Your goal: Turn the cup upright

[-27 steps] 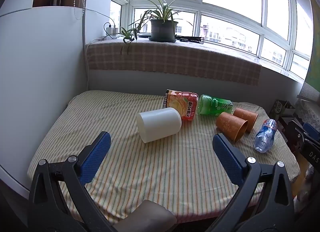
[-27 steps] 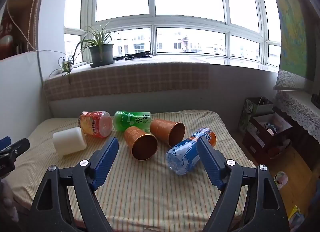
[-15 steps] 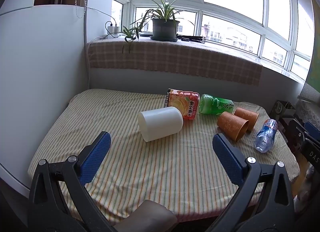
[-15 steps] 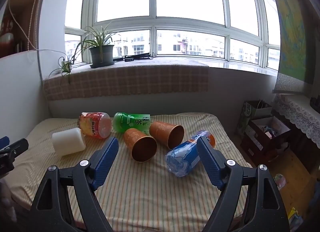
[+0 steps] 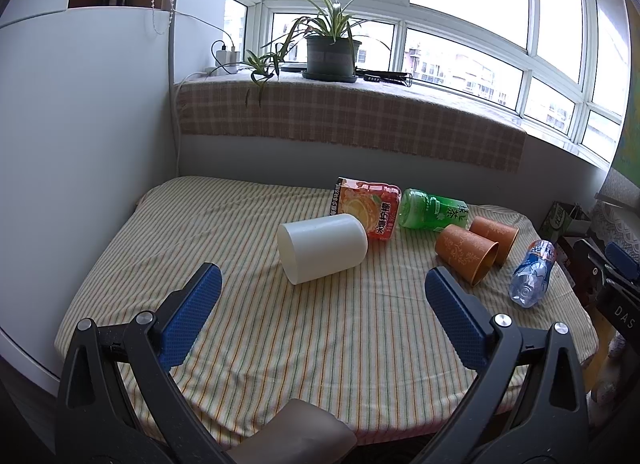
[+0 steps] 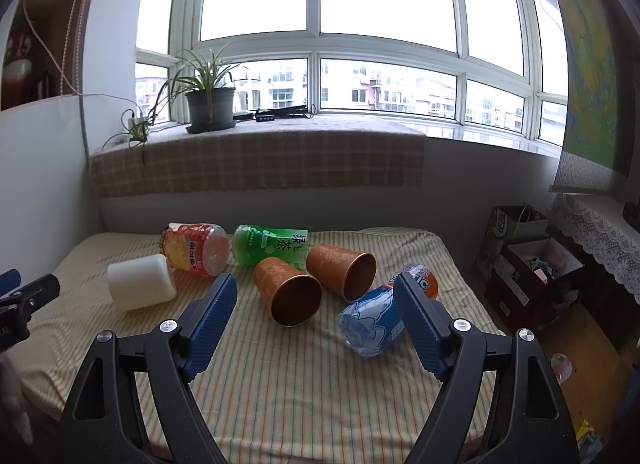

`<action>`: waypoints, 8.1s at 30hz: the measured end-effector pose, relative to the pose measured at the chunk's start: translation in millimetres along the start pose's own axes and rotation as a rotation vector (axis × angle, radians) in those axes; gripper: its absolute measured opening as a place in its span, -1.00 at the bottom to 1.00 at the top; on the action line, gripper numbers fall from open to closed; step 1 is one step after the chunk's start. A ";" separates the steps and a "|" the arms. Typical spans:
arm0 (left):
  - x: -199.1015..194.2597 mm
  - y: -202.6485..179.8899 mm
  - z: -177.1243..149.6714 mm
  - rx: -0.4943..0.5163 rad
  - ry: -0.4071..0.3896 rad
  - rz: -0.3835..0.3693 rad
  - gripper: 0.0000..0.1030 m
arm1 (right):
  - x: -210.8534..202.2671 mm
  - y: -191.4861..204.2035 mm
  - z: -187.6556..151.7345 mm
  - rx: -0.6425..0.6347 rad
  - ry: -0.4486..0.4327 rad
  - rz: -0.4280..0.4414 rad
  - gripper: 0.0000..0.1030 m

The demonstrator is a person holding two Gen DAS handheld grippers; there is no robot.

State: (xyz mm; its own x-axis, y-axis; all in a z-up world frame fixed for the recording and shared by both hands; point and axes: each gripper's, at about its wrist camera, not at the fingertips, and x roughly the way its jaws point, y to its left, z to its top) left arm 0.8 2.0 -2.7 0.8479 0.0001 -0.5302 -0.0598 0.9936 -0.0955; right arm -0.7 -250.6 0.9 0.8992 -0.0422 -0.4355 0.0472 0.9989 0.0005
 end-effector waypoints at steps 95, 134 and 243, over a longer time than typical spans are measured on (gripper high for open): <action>24.0 36.0 -21.6 -0.015 0.166 0.031 1.00 | 212.5 66.0 52.7 -0.647 0.442 0.412 0.56; 24.9 41.0 -24.8 -0.022 0.193 0.088 1.00 | 288.8 112.5 47.3 -0.966 0.580 0.376 0.39; 148.9 -154.8 2.5 0.807 0.628 -0.425 0.22 | 7.8 -132.1 -83.0 0.190 0.422 0.265 0.44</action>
State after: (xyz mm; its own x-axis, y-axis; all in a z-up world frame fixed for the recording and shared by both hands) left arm 137.6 -151.5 -64.7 0.2857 -0.1885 -0.9396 0.7278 0.6806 0.0847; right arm -36.0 -381.1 -77.2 0.6395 0.2622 -0.7227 -0.0442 0.9511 0.3058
